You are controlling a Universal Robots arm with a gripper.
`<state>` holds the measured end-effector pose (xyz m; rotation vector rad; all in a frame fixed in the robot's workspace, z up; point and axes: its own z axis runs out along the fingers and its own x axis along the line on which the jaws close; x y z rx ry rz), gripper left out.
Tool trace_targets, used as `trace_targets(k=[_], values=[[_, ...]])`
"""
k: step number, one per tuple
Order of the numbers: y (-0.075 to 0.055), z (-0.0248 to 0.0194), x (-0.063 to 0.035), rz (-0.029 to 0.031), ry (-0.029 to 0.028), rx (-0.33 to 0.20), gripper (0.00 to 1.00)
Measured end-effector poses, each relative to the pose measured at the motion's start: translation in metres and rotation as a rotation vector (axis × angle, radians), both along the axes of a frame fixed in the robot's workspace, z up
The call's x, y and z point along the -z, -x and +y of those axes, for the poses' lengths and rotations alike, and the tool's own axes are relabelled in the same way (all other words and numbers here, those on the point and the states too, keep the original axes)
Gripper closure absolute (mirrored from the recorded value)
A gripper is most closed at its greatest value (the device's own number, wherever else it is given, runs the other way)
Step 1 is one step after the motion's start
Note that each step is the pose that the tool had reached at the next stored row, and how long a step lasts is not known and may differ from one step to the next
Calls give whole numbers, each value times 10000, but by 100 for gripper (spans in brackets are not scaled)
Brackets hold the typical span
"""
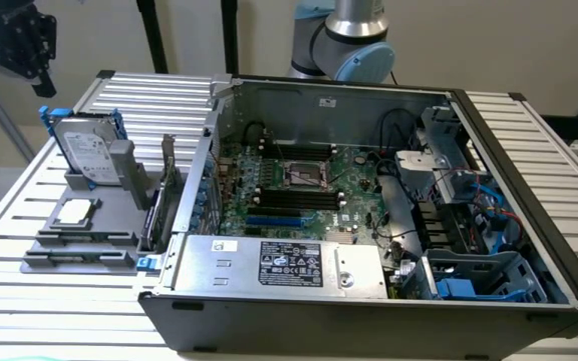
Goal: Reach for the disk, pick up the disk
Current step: 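Pick up the disk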
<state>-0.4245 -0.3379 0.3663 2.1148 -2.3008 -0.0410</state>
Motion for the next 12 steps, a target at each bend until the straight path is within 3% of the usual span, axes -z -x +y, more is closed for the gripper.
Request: trace_targets(k=[12], values=[[0,33,1,-17,-28,-1292,89]])
